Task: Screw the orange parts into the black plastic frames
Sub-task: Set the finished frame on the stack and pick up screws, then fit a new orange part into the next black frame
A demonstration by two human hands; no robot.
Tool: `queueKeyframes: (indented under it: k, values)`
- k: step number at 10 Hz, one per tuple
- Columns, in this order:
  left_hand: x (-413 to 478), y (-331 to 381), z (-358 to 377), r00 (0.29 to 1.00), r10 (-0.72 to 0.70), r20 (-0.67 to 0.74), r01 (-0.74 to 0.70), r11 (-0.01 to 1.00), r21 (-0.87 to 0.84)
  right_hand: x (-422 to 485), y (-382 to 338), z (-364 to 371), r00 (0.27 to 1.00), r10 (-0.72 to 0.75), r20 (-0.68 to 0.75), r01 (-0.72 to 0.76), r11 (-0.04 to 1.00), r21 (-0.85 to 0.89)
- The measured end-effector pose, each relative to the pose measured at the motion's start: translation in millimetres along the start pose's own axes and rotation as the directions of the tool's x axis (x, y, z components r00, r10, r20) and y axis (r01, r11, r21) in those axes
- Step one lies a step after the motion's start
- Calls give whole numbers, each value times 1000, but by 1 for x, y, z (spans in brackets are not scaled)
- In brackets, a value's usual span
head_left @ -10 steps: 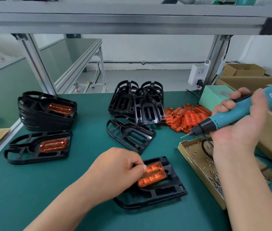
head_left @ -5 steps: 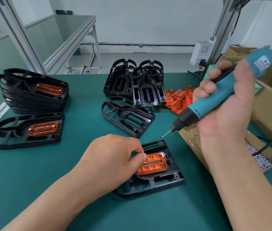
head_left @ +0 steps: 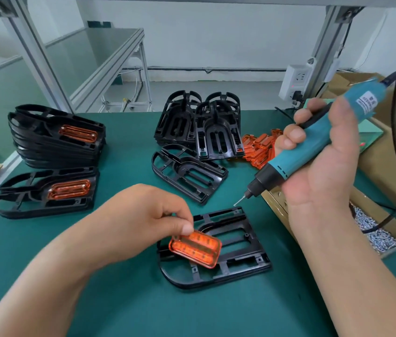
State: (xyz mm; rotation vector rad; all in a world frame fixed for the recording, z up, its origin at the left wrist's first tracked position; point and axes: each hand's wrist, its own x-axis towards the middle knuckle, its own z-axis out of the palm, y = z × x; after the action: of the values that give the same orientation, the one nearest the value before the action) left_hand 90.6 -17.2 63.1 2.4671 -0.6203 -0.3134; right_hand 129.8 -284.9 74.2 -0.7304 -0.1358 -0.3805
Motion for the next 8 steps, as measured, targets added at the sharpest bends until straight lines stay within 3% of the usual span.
queueKeyframes:
  k: [1, 4, 5, 7, 8]
  values:
    - [-2, -8, -7, 999, 8, 49, -8, 1000, -1, -1, 2, 0, 1000, 12, 11, -12, 1000, -4]
    - [1, -4, 9, 987, 46, -154, -54, 998, -46, -1, 3, 0, 1000, 11, 13, -11, 1000, 7]
    - [0, 5, 14, 981, 142, -130, -145, 989, -14, -1, 4, 0, 1000, 15, 18, -15, 1000, 5]
    - [3, 17, 23, 968, 252, 9, -244, 926, 287, -1, 5, 0, 1000, 14, 14, -14, 1000, 7]
    - [3, 17, 25, 973, 230, -15, -217, 935, 280, -1, 4, -1, 1000, 21, 11, -21, 1000, 9]
